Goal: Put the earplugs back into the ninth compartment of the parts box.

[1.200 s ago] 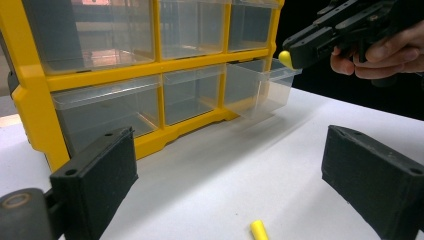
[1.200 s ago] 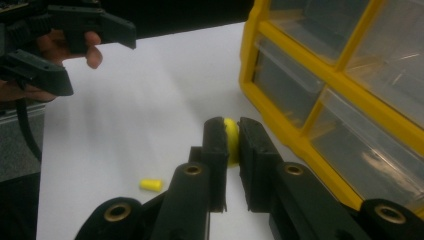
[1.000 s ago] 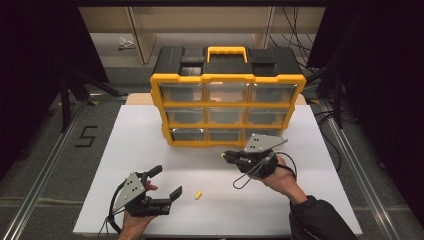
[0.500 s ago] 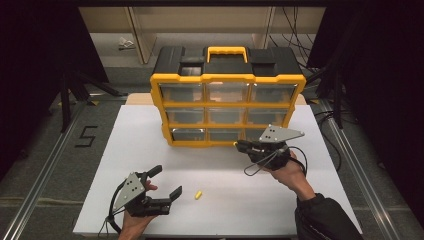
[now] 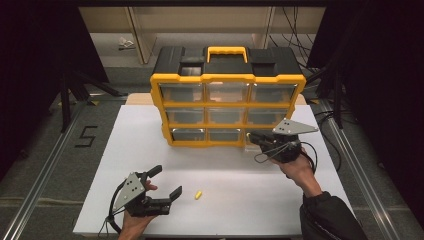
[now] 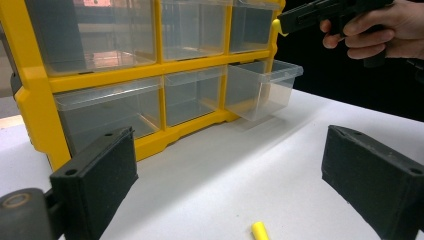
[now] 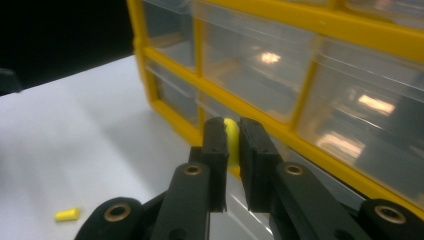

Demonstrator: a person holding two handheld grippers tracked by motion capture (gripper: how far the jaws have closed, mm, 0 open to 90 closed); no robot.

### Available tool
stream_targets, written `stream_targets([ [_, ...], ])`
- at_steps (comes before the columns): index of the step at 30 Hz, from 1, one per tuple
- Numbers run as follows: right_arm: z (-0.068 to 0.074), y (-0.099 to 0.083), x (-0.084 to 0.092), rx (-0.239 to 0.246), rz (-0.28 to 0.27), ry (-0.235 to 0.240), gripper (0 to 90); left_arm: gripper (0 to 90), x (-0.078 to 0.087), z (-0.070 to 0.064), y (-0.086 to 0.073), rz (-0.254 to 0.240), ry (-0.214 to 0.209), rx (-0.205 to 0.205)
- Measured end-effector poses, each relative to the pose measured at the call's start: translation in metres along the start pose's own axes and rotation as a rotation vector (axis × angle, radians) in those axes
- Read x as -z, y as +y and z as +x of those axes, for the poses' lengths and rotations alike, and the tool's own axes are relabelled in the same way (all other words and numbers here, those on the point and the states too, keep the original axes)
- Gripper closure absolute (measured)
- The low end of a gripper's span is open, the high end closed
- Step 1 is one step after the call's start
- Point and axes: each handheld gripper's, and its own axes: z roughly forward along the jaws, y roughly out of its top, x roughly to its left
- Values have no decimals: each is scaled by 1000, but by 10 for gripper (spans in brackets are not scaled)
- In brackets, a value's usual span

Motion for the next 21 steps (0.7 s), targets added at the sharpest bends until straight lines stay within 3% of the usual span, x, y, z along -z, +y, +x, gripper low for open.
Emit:
stream_targets([
  [11,-19,-11,-4,-79,46,-103,820,73,0,0,0,0,0,-1],
  [18,-28,-18,-7,-107,82,-138,809,73,0,0,0,1,0,0],
  [21,-30,-20,-9,-125,96,-157,714,73,0,0,0,0,1,1],
])
